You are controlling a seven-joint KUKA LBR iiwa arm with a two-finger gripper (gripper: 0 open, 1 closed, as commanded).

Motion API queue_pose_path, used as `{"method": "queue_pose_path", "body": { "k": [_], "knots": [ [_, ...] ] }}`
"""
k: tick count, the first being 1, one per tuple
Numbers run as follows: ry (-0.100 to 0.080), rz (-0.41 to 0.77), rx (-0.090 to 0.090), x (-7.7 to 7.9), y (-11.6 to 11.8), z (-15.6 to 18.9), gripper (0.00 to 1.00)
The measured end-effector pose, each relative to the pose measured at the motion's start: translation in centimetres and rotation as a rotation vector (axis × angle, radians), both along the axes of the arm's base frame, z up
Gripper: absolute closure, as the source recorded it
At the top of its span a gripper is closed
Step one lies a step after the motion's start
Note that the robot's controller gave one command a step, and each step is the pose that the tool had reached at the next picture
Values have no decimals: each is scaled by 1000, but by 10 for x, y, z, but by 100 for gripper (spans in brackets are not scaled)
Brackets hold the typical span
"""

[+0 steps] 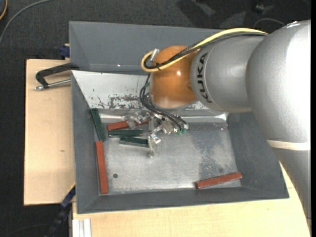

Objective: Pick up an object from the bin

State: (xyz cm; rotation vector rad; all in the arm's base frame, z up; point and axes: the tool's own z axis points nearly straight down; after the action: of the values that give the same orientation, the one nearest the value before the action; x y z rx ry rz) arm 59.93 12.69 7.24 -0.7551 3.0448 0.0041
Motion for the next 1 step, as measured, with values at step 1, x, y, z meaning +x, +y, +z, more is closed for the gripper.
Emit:
{"method": "queue_pose_path", "body": {
  "k": [1],
  "knots": [
    [-17, 1, 5, 4, 3, 5, 100]
  ]
}}
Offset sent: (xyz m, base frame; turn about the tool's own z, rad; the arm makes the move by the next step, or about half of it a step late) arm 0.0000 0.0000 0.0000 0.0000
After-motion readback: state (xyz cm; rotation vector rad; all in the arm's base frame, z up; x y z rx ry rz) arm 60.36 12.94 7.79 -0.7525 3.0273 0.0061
